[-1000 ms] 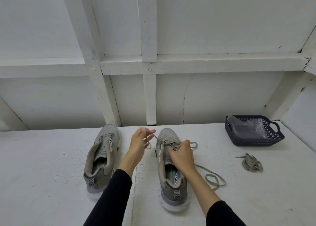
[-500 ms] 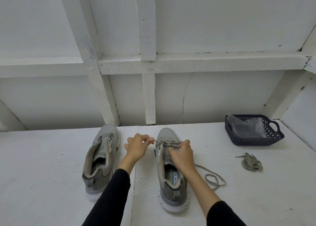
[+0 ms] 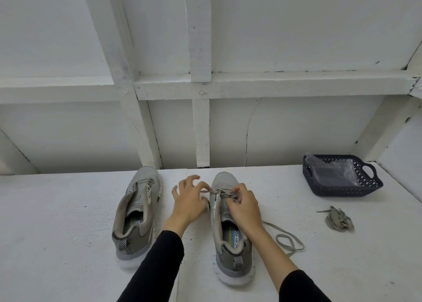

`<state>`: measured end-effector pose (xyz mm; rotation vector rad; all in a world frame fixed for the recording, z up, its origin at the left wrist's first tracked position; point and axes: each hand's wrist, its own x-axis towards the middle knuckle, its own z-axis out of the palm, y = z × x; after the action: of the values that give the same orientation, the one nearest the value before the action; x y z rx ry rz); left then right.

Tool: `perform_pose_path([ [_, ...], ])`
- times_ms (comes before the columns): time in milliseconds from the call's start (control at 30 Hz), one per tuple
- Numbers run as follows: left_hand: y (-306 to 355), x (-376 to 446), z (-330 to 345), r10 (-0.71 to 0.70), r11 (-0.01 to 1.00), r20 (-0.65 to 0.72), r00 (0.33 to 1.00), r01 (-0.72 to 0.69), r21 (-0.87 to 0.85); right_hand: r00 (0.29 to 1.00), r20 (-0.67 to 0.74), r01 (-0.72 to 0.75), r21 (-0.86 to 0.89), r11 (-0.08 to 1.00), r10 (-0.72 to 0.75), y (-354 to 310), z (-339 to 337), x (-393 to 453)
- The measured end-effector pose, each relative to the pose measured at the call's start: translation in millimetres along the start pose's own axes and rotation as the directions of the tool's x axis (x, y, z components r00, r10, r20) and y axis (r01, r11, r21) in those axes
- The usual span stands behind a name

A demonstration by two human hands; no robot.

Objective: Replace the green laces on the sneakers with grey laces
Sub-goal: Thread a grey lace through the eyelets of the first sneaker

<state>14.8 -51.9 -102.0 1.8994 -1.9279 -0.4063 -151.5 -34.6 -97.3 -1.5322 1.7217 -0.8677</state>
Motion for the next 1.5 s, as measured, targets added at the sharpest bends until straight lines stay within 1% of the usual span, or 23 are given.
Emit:
perform_pose_path([
  [133,3.5,-2.2,7.3,0.13,0.988,-0.048,0.99,-0.125,0.086,0.996,0.065,0.061,-0.115,0.991,-0.054,0.7,1.3,2.7],
  [267,3.3,1.2,4.2,0.179,0.974,-0.067,0.982,-0.166,0.156,0.992,0.107,0.08,-0.181,0.98,-0.061,1.2,1.5,4.0],
  [400,5.1,4.9,6.1,0.269,0.947,-0.038,0.962,-0.258,0.191,0.991,0.116,0.092,-0.229,0.969,-0.066,0.1,2.3,4.7],
  [467,4.6,4.8,7.6,0.303,0.947,-0.009,0.953,-0.3,0.112,0.99,0.122,0.103,-0.259,0.96,-0.073,-0.3,2.6,5.1],
  [533,2.7,3.6,8.5,0.282,0.959,0.021,0.959,-0.283,0.029,0.989,0.13,0.107,-0.296,0.949,-0.071,-0.9,3.1,5.4],
  [633,5.0,5.8,10.1,0.254,0.967,0.056,0.966,-0.253,-0.01,0.989,0.139,0.102,-0.333,0.937,-0.059,-2.0,3.8,5.3],
  [667,7.9,6.5,10.0,0.208,0.976,0.068,0.976,-0.202,-0.087,0.989,0.138,0.098,-0.34,0.935,-0.053,-2.0,3.9,5.4],
  [733,10.6,9.6,11.7,0.055,0.955,0.112,0.992,-0.019,-0.297,0.991,0.126,0.083,-0.343,0.936,-0.041,-2.3,3.9,4.8],
  [800,10.3,14.4,11.2,-0.111,0.839,0.181,0.977,0.19,-0.509,0.994,0.108,0.068,-0.328,0.942,-0.034,-2.4,4.1,4.3],
  [867,12.3,17.3,9.7,-0.26,0.63,0.275,0.925,0.379,-0.678,0.995,0.095,0.065,-0.297,0.953,-0.038,-1.8,4.3,4.5],
  [933,15.5,18.0,9.2,-0.352,0.311,0.4,0.846,0.509,-0.803,0.995,0.091,0.065,-0.26,0.963,-0.043,-1.1,3.4,4.4],
  [1000,17.8,17.7,5.1,-0.335,-0.057,0.502,0.797,0.515,-0.856,0.995,0.091,0.062,-0.209,0.976,-0.044,-1.0,2.2,3.6],
  [1033,17.8,17.8,3.8,-0.312,-0.14,0.513,0.799,0.496,-0.857,0.995,0.086,0.058,-0.185,0.981,-0.042,-1.1,1.4,3.1],
  [1067,17.5,17.4,3.1,-0.308,-0.111,0.493,0.814,0.484,-0.868,0.996,0.077,0.052,-0.168,0.984,-0.039,-1.4,1.1,2.9],
  [1100,17.5,15.8,2.5,-0.314,0.0,0.448,0.837,0.472,-0.881,0.997,0.067,0.042,-0.158,0.987,-0.032,-1.3,1.4,2.9],
  [1167,14.4,11.1,3.3,-0.299,0.323,0.319,0.899,0.41,-0.853,0.999,0.051,0.021,-0.153,0.988,-0.014,-0.5,1.9,3.7],
  [1200,12.6,8.5,3.7,-0.26,0.493,0.24,0.935,0.342,-0.8,0.999,0.047,0.014,-0.151,0.988,-0.007,-0.1,2.3,4.0],
  [1267,6.7,3.4,7.4,-0.121,0.825,0.091,0.988,0.151,-0.544,0.999,0.046,0.009,-0.149,0.989,-0.002,0.6,2.9,4.2],
  [1300,4.7,1.0,8.3,-0.057,0.933,0.041,0.998,0.068,-0.353,0.999,0.045,0.01,-0.15,0.989,-0.003,0.7,2.9,4.0],
  [1333,3.9,-0.5,7.3,-0.018,0.984,-0.007,1.0,0.017,-0.179,0.999,0.043,0.011,-0.149,0.989,-0.005,0.7,2.9,3.9],
  [1367,4.1,-1.5,5.4,0.018,0.998,-0.048,0.999,-0.02,-0.052,0.999,0.043,0.014,-0.146,0.989,-0.008,0.7,2.7,3.7],
  [1400,4.7,-1.1,4.9,0.057,0.998,-0.073,0.996,-0.055,0.023,0.999,0.046,0.021,-0.142,0.99,-0.015,0.7,2.6,3.6],
  [1500,4.8,-0.5,6.6,0.131,0.99,-0.08,0.988,-0.126,0.068,0.997,0.066,0.057,-0.154,0.986,-0.047,0.7,1.9,2.9],
])
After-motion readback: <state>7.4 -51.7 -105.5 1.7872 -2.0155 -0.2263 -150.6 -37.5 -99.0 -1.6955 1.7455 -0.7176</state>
